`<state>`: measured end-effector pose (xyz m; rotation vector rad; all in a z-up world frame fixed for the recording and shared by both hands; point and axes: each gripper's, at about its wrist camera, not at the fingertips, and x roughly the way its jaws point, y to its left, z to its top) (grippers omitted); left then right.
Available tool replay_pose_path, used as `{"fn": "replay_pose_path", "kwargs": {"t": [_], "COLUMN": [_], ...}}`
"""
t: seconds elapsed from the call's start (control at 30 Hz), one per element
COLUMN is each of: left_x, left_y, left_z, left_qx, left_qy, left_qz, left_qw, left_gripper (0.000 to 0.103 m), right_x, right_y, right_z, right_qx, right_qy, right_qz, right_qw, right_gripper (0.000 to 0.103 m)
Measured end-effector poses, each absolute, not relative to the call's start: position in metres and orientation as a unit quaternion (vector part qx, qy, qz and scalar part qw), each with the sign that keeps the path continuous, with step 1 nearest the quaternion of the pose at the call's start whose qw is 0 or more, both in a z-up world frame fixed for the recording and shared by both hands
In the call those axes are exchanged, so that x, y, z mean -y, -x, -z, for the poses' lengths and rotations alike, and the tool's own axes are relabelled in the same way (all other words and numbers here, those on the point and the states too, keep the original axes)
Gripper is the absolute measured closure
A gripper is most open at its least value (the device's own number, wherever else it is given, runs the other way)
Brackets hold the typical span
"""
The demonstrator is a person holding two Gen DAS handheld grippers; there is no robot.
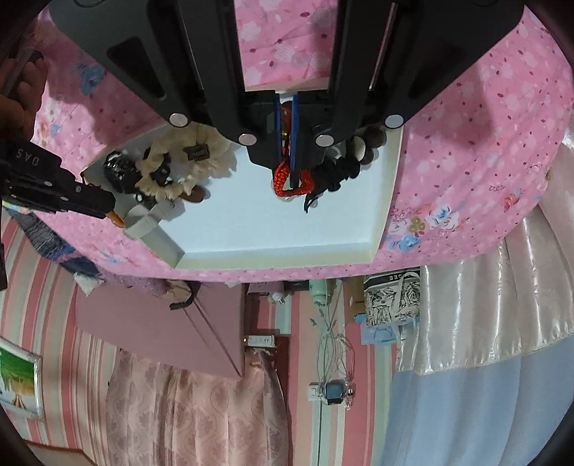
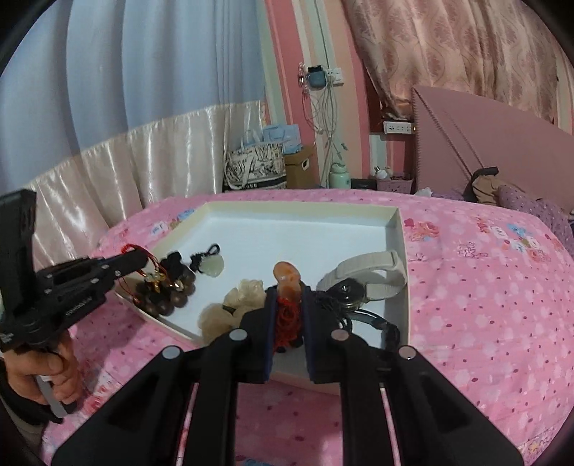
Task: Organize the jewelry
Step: 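Carry the red cord and gourd pendant over the tray with both tools, then lower both tools into the tray and open them to release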
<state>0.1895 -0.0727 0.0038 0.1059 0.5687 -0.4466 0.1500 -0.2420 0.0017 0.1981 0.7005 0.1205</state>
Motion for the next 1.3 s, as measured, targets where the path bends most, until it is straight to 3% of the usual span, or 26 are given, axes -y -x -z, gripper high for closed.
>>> {"fn": "replay_pose_path", "kwargs": {"t": [1.07, 1.23, 1.27, 1.3], "left_x": [0.104, 0.105, 0.105, 0.105], "left_y": [-0.208, -0.208, -0.207, -0.206], "left_z": [0.024, 0.024, 0.024, 0.023], "left_qx": [-0.32, -0.321, -0.32, -0.318], "left_qy": [-0.061, -0.059, -0.061, -0.062], "left_qz": [0.194, 0.194, 0.194, 0.194], "left_qw": [0.925, 0.925, 0.925, 0.926], "left_gripper": [0.102, 0.095, 0.093, 0.085], "right_x": [0.248, 0.248, 0.248, 0.247], "right_y": [-0.16, -0.159, -0.159, -0.157], "right_z": [0.022, 0.021, 0.022, 0.021], "right_qx": [-0.37, -0.37, -0.368, -0.366], "right_qy": [-0.081, -0.079, -0.079, -0.078], "right_qz": [0.004, 0.005, 0.003, 0.004], "right_qw": [0.925, 0.926, 0.926, 0.927], "right_gripper": [0.088, 0.088, 0.081, 0.073]}}
